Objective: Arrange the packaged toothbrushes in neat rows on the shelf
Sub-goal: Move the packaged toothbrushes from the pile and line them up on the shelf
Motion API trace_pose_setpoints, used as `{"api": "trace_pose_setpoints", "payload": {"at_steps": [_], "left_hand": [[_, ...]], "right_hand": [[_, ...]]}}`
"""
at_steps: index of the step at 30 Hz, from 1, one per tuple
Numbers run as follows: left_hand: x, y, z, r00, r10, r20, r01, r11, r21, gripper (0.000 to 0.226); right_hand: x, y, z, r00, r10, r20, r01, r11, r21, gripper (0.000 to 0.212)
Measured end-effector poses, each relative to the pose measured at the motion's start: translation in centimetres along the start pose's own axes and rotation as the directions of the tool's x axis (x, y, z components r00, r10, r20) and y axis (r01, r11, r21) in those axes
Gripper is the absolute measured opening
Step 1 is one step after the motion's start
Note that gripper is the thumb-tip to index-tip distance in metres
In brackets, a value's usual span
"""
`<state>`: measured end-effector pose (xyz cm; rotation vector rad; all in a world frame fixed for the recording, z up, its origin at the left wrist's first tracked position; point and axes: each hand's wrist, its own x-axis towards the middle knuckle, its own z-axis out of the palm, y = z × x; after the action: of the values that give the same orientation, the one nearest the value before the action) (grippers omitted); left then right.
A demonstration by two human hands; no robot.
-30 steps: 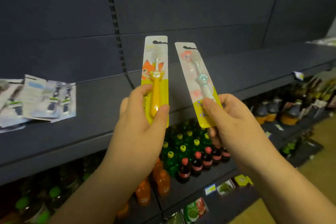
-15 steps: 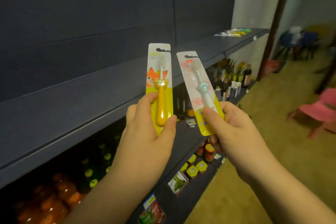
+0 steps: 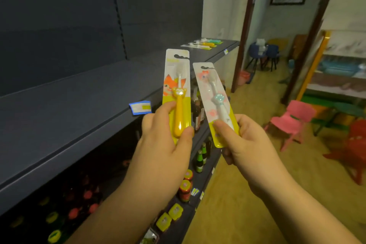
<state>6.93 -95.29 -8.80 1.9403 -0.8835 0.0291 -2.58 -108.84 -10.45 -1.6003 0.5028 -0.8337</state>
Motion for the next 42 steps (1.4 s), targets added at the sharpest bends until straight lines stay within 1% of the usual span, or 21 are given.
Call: {"api": "trace_pose_setpoints", "payload": {"at_steps": [6, 11, 14, 19, 21, 25, 29, 33, 35, 39, 42], "left_hand": [[7.0, 0.8, 5.0, 0.998, 0.03, 0.055, -0.029, 0.999, -0.013, 0.05], [12.0, 1.3, 9.6, 0.997, 0.018, 0.072, -0.015, 0.999, -0.039, 0.051], [15.4, 2.1, 12.5, 0.998, -0.003, 0.066, 0.007, 0.998, -0.055, 0.051], [22.1, 4.3, 18.9, 0.999, -0.04, 0.023, 0.04, 0.999, -0.002, 0.051], [24.7, 5.4, 22.0, 0.998, -0.057, 0.004, 0.057, 0.998, 0.01, 0.051], [29.3, 7.3, 28.0, 0.994, -0.099, 0.044, 0.098, 0.995, 0.023, 0.052], [33.2, 7.7, 32.8, 0.991, -0.117, 0.067, 0.112, 0.991, 0.076, 0.053], [37.0, 7.0, 35.3, 0.984, -0.155, 0.091, 0.147, 0.985, 0.086, 0.055], [39.2, 6.3, 36.2, 0.984, -0.163, 0.073, 0.155, 0.983, 0.099, 0.054], [43.6, 5.0, 37.8, 0.989, -0.137, 0.063, 0.128, 0.984, 0.12, 0.052], [47.6, 4.4, 38.3, 0.996, -0.082, 0.021, 0.078, 0.983, 0.165, 0.05]], "right_hand": [[6.5, 2.1, -2.9, 1.0, 0.024, -0.011, -0.023, 0.998, 0.056, 0.01], [12.5, 4.1, -5.9, 1.0, -0.008, -0.025, 0.008, 1.0, -0.014, 0.009], [17.0, 5.0, -8.5, 0.999, -0.021, -0.026, 0.021, 1.0, -0.023, 0.008], [25.1, 6.2, -13.7, 0.999, -0.037, 0.018, 0.038, 0.999, -0.012, 0.008], [28.6, 6.8, -15.9, 0.998, -0.04, 0.043, 0.041, 0.998, -0.038, 0.006], [35.1, 8.4, -20.6, 0.999, -0.021, 0.037, 0.024, 0.997, -0.077, 0.011], [40.7, 9.8, -23.6, 0.995, 0.023, 0.093, -0.02, 0.999, -0.037, 0.012], [46.0, 11.0, -24.7, 0.99, 0.037, 0.134, -0.033, 0.999, -0.028, 0.013], [48.8, 11.9, -24.6, 0.989, 0.04, 0.142, -0.034, 0.999, -0.043, 0.014], [54.6, 14.0, -23.8, 0.988, 0.042, 0.146, -0.03, 0.996, -0.081, 0.015], [59.3, 14.6, -23.1, 0.985, 0.03, 0.168, -0.016, 0.996, -0.087, 0.015]]}}
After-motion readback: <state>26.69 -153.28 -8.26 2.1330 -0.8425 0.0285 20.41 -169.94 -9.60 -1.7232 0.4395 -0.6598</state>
